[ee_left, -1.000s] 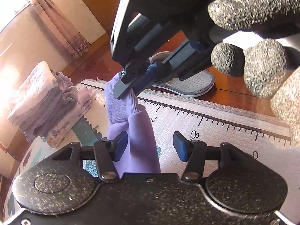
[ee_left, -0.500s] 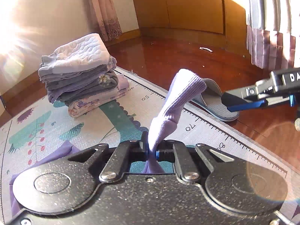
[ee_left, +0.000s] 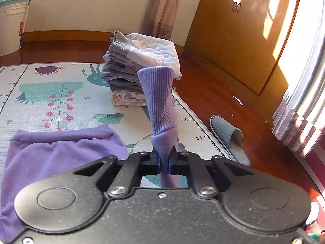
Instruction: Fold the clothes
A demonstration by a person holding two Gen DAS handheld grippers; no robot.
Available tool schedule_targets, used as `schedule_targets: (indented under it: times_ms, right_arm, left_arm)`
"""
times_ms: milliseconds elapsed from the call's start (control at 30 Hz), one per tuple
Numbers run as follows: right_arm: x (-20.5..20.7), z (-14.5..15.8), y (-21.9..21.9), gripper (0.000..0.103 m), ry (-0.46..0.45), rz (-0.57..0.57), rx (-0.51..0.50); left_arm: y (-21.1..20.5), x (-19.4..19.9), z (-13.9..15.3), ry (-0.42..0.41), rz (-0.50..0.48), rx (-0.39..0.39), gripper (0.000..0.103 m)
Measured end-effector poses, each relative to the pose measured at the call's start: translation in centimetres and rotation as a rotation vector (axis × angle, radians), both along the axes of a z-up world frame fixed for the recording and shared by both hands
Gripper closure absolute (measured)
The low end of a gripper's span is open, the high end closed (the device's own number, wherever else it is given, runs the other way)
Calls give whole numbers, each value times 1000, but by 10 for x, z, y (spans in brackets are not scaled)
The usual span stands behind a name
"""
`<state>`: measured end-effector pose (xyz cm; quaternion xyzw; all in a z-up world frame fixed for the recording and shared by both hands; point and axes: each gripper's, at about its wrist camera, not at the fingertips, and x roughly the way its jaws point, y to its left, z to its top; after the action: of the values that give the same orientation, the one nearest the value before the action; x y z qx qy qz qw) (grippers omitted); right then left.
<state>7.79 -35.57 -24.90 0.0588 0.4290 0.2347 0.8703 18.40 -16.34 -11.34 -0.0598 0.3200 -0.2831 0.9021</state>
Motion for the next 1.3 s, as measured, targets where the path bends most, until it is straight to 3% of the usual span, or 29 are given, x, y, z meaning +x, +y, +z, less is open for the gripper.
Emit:
schedule_targets:
  times_ms: [233,433,700,800,900,1300]
  right_arm:
    - [0,-14,35,47,50,4,-61]
    - [-2,-19,61,47,24,49,-136]
    - [-18,-17,95,50,-75,145,-267]
    - [-26,-15,104,65,-128,193,-308]
    - [-34,-14,112,69,-174,227,-349]
    - [-58,-17,136,74,-337,354,-509]
  left_arm:
    - [35,-5,10,-24,43,-11,97]
    - [73,-6,13,-28,106,-9,97]
    - [132,-8,7,-16,206,5,97]
    - [157,-12,-1,-2,254,6,97]
    - [178,-17,-11,19,302,20,97]
    - [240,-27,-66,117,400,88,97]
